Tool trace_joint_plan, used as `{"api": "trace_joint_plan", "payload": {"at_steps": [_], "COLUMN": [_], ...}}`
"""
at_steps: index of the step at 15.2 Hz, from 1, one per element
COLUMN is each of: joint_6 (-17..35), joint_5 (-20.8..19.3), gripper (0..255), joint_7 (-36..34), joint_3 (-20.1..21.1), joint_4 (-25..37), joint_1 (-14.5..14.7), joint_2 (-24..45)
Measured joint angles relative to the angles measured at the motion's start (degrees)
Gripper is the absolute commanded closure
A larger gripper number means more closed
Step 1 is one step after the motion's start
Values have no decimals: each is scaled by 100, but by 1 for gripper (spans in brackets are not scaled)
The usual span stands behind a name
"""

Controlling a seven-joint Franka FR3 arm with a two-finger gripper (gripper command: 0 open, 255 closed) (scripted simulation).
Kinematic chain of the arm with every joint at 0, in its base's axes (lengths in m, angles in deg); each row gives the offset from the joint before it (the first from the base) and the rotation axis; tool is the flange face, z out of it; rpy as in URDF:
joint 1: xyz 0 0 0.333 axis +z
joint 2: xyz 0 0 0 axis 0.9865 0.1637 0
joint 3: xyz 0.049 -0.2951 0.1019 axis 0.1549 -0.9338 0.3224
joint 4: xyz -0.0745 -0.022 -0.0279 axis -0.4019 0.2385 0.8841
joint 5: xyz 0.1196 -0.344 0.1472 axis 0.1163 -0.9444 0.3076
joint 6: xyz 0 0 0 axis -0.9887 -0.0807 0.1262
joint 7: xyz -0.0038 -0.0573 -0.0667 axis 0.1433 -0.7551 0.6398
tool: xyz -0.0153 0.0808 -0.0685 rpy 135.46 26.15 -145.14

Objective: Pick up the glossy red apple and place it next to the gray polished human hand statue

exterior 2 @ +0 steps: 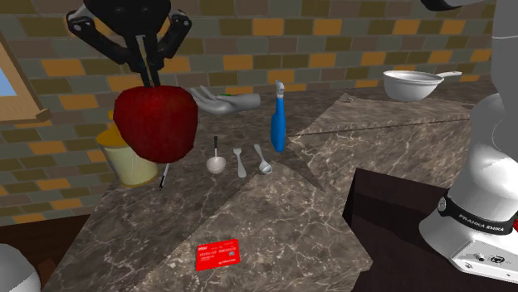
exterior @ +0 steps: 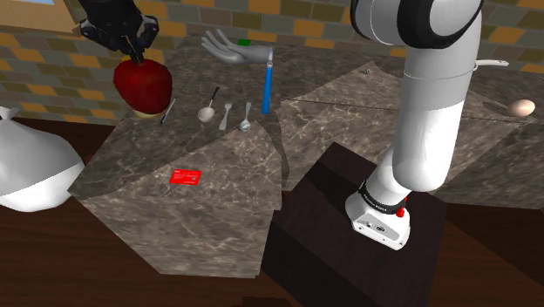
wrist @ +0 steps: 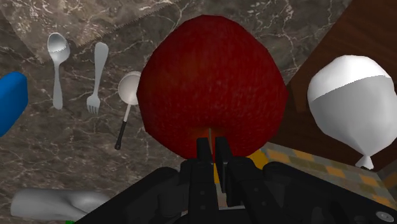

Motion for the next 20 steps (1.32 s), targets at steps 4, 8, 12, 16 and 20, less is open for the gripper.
{"api": "trace_joint_plan", "payload": {"at_steps": [4,8,12,16,20], "joint_6": [394,836,1216,1490,1762], "joint_5": [304,622,856,1060,1229], "gripper": [255,255,255,255,255], "joint_7": [438,912,1389,1925,2397], "joint_3": [-33,-116,-257,-426,-592], "joint_4": [-517,-1045,-1385,-1528,-1678], "joint_1": [-655,-1271,-1755,-2177,-2542], "joint_2": [-420,-823,-1060,-1195,-1281]}}
